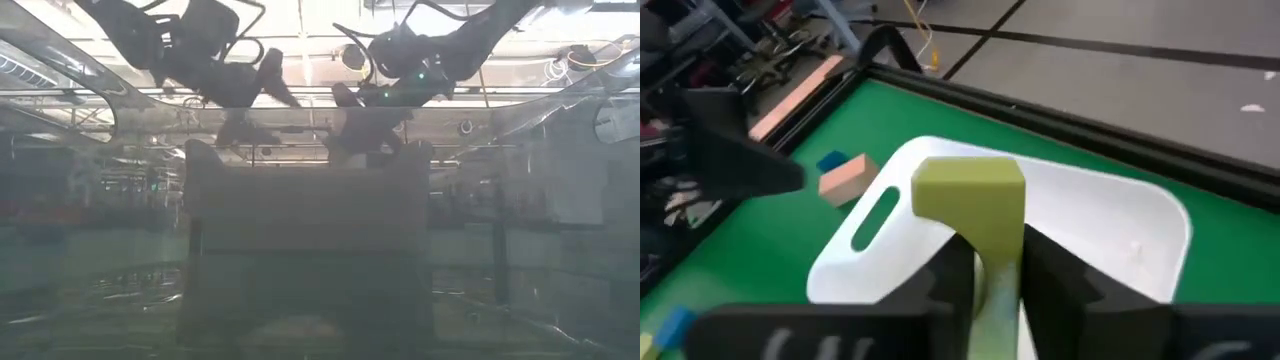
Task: Sort & place blocks by color
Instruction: Put the middle light green block into the white bin, then put the top left light brown block into the gray bin
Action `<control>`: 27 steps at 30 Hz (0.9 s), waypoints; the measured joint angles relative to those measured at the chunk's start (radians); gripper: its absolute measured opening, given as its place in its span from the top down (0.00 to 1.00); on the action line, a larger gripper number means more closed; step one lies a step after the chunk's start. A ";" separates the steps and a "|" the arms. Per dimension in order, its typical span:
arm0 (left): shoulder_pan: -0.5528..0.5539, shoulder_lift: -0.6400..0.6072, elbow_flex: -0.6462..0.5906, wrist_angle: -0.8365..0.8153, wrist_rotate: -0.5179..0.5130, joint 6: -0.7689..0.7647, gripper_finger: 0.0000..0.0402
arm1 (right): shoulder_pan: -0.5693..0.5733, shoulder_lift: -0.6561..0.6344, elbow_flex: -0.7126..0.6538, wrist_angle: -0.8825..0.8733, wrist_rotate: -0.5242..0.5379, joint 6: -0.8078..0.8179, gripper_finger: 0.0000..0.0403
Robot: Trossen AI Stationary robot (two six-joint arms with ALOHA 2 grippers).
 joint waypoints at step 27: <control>0.170 -0.002 0.000 -0.589 -0.138 0.168 0.14 | -0.023 0.027 0.002 0.069 -0.106 -0.064 0.48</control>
